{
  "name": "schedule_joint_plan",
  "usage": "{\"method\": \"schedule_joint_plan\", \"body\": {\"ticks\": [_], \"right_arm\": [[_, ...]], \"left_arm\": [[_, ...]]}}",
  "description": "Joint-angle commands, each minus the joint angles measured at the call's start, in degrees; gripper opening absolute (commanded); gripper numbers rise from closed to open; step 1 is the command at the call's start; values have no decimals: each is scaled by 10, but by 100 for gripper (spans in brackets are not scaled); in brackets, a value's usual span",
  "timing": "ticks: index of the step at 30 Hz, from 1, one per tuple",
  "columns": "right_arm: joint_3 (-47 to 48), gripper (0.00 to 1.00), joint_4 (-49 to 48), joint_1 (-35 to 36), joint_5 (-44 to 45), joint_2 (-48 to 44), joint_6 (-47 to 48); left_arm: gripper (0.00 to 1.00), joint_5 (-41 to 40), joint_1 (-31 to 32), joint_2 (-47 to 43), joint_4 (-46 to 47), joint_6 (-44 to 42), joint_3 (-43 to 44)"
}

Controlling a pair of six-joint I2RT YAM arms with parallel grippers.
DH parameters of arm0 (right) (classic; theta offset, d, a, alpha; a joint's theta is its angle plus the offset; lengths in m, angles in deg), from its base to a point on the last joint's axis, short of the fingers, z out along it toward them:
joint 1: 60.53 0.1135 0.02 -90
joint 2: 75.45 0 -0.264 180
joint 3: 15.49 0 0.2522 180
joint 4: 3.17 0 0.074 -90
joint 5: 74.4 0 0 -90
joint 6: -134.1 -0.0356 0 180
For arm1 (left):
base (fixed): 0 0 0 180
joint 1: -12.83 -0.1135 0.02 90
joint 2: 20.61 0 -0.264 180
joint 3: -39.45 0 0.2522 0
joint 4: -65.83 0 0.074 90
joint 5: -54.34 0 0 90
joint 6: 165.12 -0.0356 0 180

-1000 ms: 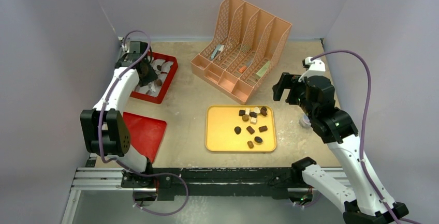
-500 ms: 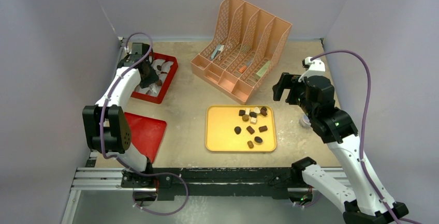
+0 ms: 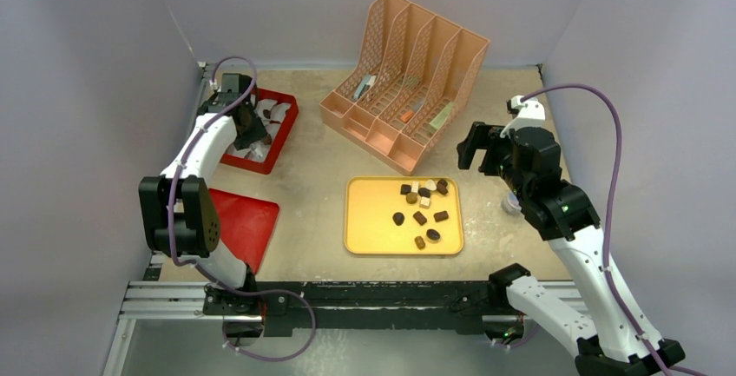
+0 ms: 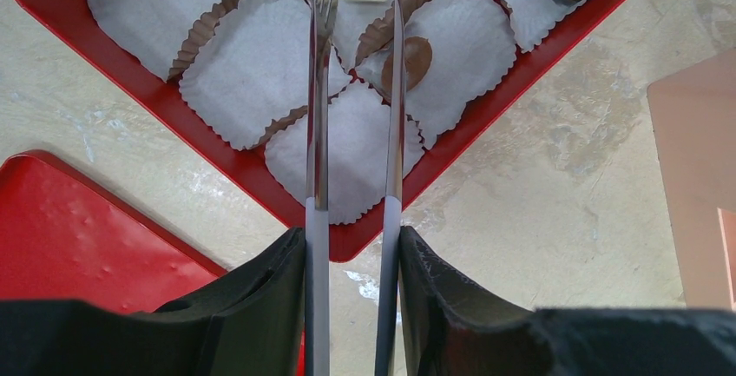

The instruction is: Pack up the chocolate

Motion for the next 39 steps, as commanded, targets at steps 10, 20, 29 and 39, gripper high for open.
{"method": "schedule_joint_plan", "body": {"ticks": [10, 20, 29, 39], "right_arm": [[-3, 97, -27, -1, 3, -5, 9], [3, 97, -27, -1, 0, -1, 8], [8, 97, -19, -1, 12, -9, 12], [15, 97, -15, -1, 20, -9, 17]], "left_arm": [[38, 42, -3, -92, 7, -16, 25], [38, 50, 91, -138, -18, -45, 39], [37, 65, 241, -164, -17, -65, 30], [38, 55, 409, -200, -16, -66, -2]]}}
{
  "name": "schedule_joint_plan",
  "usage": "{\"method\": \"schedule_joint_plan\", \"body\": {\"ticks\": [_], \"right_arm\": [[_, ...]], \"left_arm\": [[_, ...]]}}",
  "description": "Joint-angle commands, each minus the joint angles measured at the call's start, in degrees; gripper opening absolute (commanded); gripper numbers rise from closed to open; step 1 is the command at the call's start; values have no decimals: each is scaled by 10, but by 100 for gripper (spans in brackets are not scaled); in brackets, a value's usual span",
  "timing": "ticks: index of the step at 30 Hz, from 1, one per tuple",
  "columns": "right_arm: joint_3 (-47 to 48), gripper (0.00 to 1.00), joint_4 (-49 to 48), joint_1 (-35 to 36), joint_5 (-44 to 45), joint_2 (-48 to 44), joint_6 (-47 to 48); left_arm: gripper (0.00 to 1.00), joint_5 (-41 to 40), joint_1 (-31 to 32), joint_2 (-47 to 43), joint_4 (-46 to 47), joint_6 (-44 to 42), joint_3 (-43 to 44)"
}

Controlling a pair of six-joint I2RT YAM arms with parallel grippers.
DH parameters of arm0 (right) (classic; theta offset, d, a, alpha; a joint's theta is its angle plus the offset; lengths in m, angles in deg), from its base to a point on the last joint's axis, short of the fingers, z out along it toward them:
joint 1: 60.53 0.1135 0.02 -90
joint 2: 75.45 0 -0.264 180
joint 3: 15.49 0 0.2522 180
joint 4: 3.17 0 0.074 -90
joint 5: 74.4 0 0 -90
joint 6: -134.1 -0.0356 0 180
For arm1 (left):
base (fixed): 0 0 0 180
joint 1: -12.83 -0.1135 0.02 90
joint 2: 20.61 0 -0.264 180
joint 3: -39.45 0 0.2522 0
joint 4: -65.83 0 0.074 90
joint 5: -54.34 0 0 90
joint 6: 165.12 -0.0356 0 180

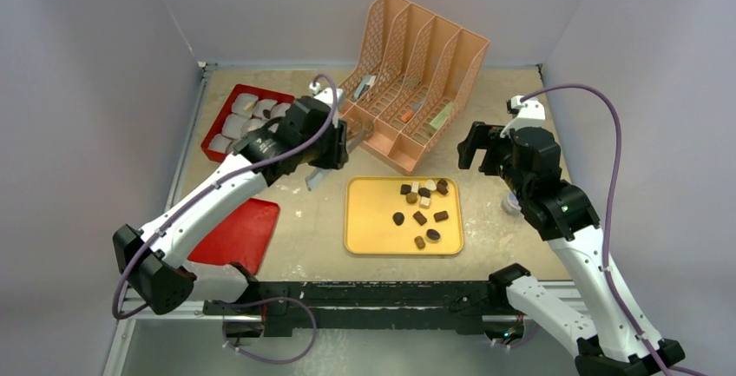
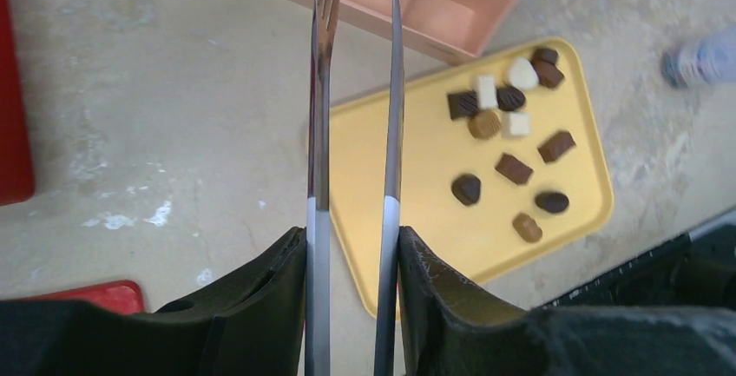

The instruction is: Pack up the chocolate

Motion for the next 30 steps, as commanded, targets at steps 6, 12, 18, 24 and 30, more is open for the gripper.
{"method": "schedule_joint_plan", "body": {"ticks": [6, 12, 18, 24, 30], "right_arm": [[20, 97, -8, -1, 21, -10, 15], [24, 97, -5, -1, 27, -10, 16], [30, 97, 0, -1, 25, -9, 15], [32, 97, 3, -1, 30, -14, 15], [26, 97, 1, -1, 30, -15, 13]], "left_arm": [[38, -52, 121, -20, -8, -11, -44], [39, -66, 212, 17, 28, -5, -51], [39, -83, 258, 84, 51, -13, -38], [40, -80, 260, 129, 60, -12, -33], [40, -66, 261, 146, 76, -14, -33]]}}
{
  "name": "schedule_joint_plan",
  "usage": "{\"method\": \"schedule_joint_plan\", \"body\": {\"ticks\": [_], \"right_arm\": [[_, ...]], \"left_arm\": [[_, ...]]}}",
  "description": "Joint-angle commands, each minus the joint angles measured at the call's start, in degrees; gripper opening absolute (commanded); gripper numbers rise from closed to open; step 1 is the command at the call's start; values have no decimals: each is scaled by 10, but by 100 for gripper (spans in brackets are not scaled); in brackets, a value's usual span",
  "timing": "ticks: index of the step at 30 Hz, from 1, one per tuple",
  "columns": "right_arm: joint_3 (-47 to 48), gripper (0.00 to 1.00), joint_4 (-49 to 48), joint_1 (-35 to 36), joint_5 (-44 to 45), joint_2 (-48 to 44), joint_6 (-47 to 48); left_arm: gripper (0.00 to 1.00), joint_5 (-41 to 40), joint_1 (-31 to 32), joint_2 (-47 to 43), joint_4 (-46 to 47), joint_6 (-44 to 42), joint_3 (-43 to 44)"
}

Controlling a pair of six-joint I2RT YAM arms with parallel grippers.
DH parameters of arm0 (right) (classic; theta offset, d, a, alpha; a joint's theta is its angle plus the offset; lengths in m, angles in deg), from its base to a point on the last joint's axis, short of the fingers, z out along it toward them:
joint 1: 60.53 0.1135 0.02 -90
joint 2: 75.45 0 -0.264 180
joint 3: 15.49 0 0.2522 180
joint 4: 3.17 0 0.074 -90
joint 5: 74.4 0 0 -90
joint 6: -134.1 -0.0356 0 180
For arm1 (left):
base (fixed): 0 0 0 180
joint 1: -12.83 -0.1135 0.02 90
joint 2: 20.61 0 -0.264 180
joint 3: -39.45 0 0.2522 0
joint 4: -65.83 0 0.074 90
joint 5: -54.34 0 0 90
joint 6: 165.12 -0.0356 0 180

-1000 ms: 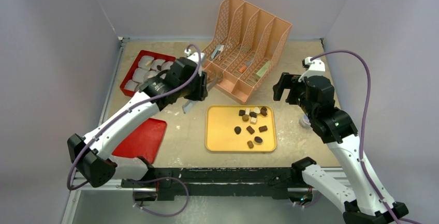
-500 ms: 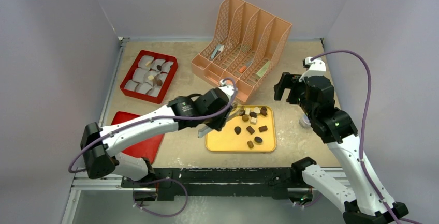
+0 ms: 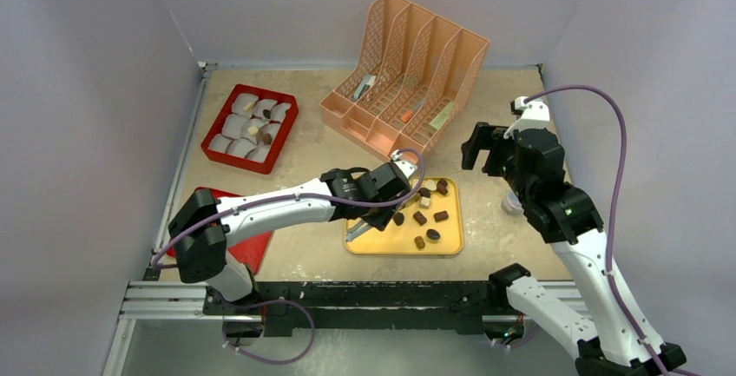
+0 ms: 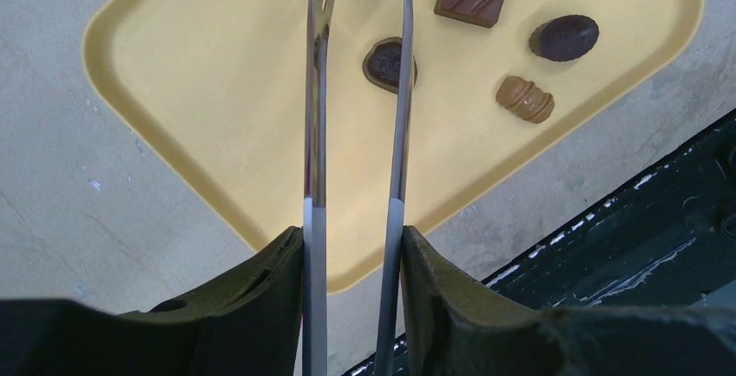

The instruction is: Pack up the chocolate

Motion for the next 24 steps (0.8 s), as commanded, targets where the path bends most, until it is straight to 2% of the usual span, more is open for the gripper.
{"method": "schedule_joint_plan", "body": {"ticks": [1, 19, 22, 24], "right_arm": [[19, 97, -11, -1, 13, -6, 8], [11, 97, -14, -1, 16, -8, 8], [10, 98, -14, -1, 16, -7, 8], [9, 98, -14, -1, 15, -7, 7]], "left_arm": [[40, 5, 1, 0, 45, -14, 19], [40, 7, 6, 31, 72, -17, 21], [36, 0, 7, 31, 66, -15, 27], [28, -12, 11, 25, 54, -10, 35]]}}
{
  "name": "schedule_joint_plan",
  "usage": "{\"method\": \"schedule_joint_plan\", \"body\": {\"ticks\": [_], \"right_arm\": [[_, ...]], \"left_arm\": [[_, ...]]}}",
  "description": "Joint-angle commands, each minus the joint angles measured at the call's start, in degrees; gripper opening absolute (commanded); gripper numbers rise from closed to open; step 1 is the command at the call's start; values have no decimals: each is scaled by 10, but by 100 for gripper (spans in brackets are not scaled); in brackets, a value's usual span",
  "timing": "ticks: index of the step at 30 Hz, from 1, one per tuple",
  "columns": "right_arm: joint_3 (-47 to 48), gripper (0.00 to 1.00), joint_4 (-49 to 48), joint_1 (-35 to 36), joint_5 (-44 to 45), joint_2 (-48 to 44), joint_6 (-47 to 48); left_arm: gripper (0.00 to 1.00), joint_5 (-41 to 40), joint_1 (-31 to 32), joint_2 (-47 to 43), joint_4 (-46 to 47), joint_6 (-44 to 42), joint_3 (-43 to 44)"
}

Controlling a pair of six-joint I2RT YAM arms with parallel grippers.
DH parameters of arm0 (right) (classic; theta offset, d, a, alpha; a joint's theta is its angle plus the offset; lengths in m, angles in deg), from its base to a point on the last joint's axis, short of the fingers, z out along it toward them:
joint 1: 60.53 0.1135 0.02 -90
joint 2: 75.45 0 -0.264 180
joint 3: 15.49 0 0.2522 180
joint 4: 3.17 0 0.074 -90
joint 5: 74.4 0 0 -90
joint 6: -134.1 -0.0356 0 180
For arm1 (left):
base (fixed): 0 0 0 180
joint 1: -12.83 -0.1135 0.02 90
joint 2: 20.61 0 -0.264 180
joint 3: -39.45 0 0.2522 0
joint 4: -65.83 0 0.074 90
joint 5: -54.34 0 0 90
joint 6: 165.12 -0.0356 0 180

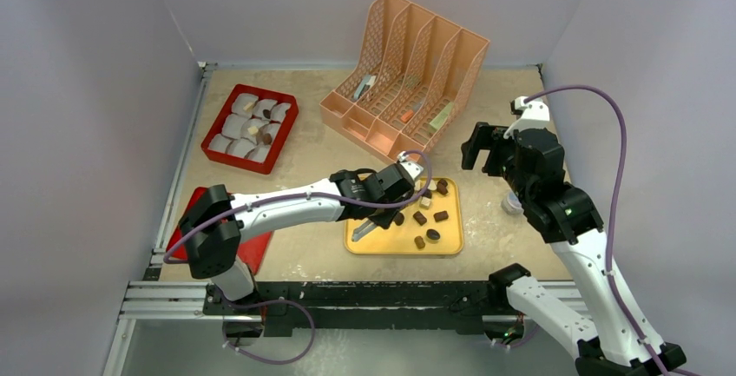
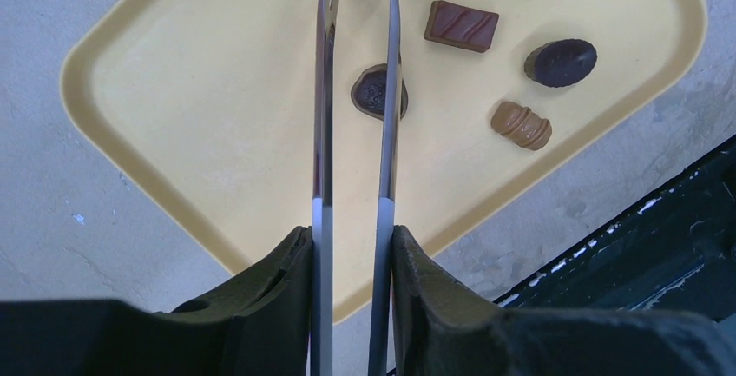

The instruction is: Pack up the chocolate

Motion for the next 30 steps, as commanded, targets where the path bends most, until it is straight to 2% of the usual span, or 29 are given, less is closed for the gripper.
{"method": "schedule_joint_plan", "body": {"ticks": [1, 13, 19, 30], "right_arm": [[9, 98, -14, -1, 14, -7, 7], [10, 98, -15, -1, 10, -5, 4], [6, 98, -13, -1, 8, -12, 1], [-1, 98, -23, -1, -9, -17, -8]], "left_arm": [[26, -26, 12, -16, 6, 2, 38], [22, -79, 14, -81, -30, 61, 23], [22, -153, 6, -118, -60, 91, 39], [24, -173, -153, -159, -92, 87, 56]]}}
